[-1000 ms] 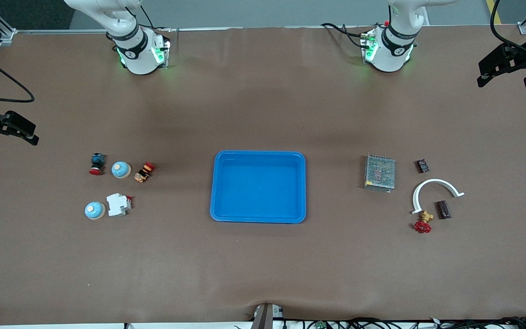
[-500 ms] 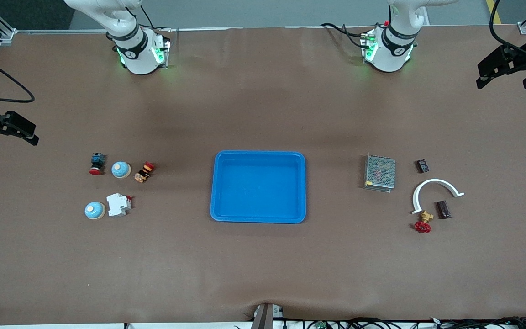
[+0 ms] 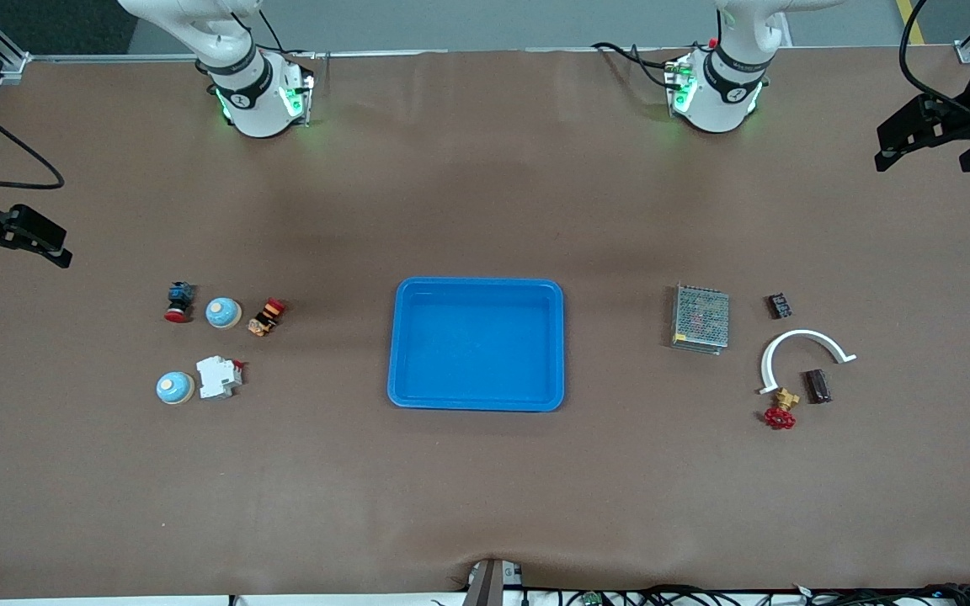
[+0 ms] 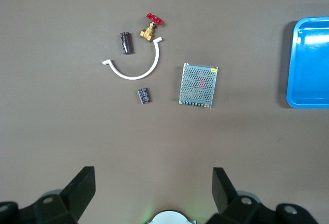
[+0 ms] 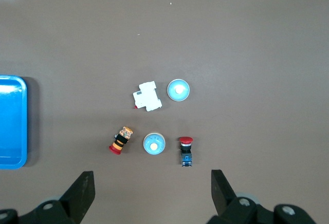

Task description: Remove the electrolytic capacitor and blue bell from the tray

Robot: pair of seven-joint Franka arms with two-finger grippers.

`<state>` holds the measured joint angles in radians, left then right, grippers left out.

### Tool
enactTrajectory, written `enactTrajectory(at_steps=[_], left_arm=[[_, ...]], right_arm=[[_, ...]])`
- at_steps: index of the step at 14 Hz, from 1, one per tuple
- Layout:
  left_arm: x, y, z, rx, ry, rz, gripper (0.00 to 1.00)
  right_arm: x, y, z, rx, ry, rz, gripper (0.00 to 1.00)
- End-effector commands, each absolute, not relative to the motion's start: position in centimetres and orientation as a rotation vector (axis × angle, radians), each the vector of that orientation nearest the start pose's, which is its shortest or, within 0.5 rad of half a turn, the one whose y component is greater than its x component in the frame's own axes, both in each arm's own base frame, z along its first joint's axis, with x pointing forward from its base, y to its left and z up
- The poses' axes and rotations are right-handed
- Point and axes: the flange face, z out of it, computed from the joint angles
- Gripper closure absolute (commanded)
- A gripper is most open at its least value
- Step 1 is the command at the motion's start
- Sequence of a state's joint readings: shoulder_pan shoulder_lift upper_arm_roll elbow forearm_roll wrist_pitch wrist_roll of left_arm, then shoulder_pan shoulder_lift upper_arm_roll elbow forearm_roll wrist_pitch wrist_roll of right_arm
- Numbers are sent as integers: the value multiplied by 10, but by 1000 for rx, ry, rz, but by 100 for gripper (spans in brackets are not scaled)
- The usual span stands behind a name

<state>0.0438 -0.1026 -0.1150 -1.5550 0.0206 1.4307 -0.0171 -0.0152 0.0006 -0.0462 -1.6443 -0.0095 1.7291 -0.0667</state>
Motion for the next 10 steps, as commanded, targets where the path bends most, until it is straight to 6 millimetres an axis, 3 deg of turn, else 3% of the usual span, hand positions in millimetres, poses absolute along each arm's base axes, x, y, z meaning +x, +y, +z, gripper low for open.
enactTrajectory(at_steps=[1, 4, 10], left_arm=[[506, -39, 678, -3112, 86, 13, 0], [506, -40, 688, -3112, 91, -20, 0], [509, -40, 685, -3115, 75, -11, 0]], right_arm=[[571, -35, 606, -3152, -4, -132, 0], [572, -35, 605, -3152, -4, -130, 0], [572, -35, 605, -3152, -4, -130, 0]])
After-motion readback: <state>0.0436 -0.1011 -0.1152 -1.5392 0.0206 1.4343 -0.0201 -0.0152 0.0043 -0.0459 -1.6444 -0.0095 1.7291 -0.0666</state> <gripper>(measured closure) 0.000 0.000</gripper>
